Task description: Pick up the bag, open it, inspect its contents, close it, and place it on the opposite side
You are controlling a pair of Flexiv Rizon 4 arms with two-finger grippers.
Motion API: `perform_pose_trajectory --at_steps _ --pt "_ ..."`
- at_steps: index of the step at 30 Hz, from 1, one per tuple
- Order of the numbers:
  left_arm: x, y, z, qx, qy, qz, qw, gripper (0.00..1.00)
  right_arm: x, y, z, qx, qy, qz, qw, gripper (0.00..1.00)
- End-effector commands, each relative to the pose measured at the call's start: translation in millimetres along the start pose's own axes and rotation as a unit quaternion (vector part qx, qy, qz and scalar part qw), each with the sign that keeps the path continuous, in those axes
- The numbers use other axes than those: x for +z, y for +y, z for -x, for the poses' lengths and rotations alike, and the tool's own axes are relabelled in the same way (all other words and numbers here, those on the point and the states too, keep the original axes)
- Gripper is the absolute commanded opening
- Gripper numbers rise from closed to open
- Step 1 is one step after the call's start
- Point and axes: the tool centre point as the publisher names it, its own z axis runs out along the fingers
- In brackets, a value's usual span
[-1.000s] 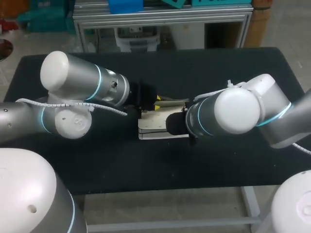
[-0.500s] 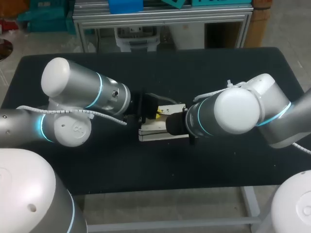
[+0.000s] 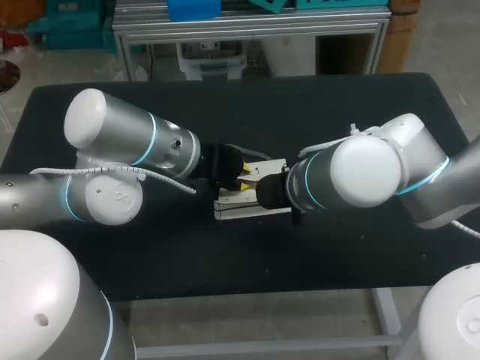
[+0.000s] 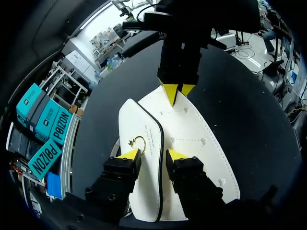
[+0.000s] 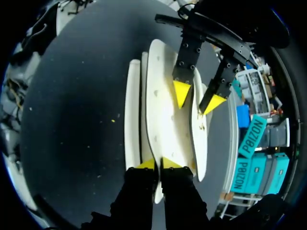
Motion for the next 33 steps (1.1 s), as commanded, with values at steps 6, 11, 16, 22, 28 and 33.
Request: perform_pose_trajectory --at_steps 6,11,16,22,28,33 --pt "-14.5 -5.5 2.1 0.012 -0.043 -0.008 0.999 0.09 2.6 -2.5 -3.8 0.0 -0.167 0.006 0.986 0.0" --pt "-8.1 -4.8 4.1 0.022 -0.086 0.001 0.996 0.0 2.6 -2.5 -3.8 0.0 -0.167 0.006 0.986 0.0" --pt "-4.7 -2.9 -5.9 0.05 -0.113 0.0 0.992 0.0 2.6 -2.5 -3.8 0.0 -0.167 0.006 0.986 0.0" --pt "-10.5 -8.2 -28.8 0.09 -0.13 -0.009 0.987 0.0 2.6 -2.5 -3.8 0.0 -0.167 0.006 0.986 0.0" --pt "-11.7 -0.2 -28.9 0.09 -0.125 -0.006 0.988 0.0 2.6 -2.5 -3.8 0.0 -0.167 0.006 0.986 0.0" --pt "-4.1 -0.5 -29.3 0.088 -0.109 -0.012 0.99 0.0 2.6 -2.5 -3.8 0.0 -0.167 0.006 0.986 0.0"
